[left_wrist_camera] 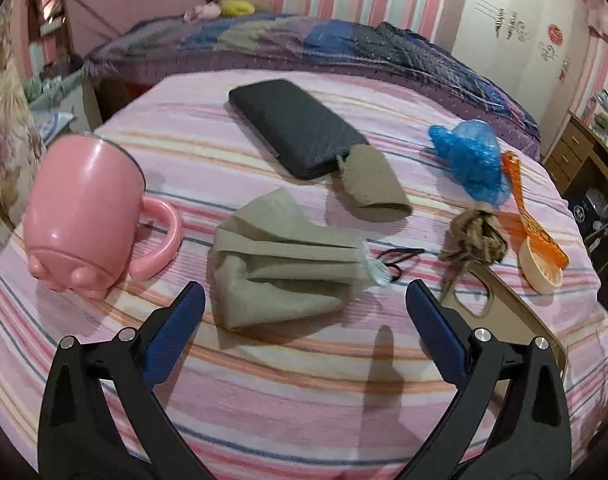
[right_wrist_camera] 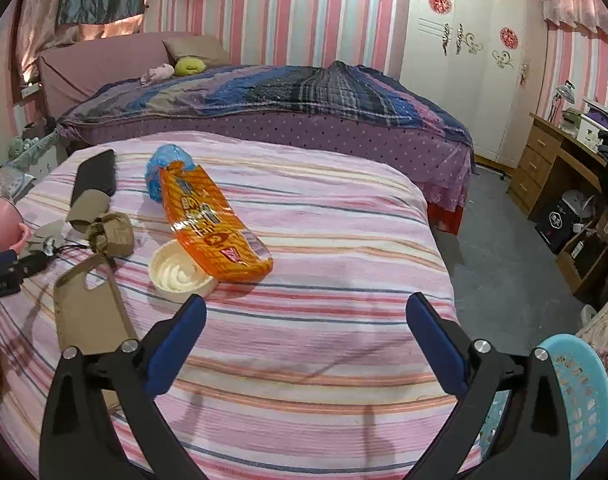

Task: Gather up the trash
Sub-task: 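Grasp the grey-green cloth with the left tool, then grasp the cream plastic lid with the right tool while the left holds the cloth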

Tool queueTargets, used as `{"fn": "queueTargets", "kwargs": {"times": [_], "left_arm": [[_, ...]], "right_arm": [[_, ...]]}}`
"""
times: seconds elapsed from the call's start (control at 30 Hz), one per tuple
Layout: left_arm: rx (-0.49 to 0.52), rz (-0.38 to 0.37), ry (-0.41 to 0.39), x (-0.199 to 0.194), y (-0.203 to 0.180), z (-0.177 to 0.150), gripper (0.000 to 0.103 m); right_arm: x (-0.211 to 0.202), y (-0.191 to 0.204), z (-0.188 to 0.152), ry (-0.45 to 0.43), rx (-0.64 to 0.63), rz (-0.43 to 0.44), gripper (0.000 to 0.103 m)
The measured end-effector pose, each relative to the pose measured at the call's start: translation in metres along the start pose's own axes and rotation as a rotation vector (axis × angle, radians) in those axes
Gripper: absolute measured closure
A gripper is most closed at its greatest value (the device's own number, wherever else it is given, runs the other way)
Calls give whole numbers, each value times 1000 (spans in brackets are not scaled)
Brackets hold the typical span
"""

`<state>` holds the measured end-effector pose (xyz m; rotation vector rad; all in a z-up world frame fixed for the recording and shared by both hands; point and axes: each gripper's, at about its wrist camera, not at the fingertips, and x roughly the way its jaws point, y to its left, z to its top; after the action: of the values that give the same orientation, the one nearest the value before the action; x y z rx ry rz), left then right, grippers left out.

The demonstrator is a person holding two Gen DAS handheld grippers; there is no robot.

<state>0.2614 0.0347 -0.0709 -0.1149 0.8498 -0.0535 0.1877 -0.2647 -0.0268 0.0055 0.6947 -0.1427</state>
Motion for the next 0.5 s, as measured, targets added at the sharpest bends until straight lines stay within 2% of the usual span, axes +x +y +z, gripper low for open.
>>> {"fn": "queueTargets", "kwargs": {"times": [0.13, 0.17, 0.33, 0.4, 0.5], "left_arm": [[-42, -2, 32, 9, 6, 2, 9], [-33, 0, 30, 9, 4, 2, 13], [45, 3, 24, 7, -8, -1, 43], [53, -3, 20, 4, -7, -2, 71], [38, -19, 15, 0, -1, -3, 75]], "right_arm": [[5, -4, 0, 20, 23, 29, 5], [6, -6, -1, 21, 24, 30, 5], [11, -6, -3, 36, 36, 68, 5], [12, -4, -4, 39, 32, 79, 5], [15, 7, -4, 43, 6, 93, 5]]}}
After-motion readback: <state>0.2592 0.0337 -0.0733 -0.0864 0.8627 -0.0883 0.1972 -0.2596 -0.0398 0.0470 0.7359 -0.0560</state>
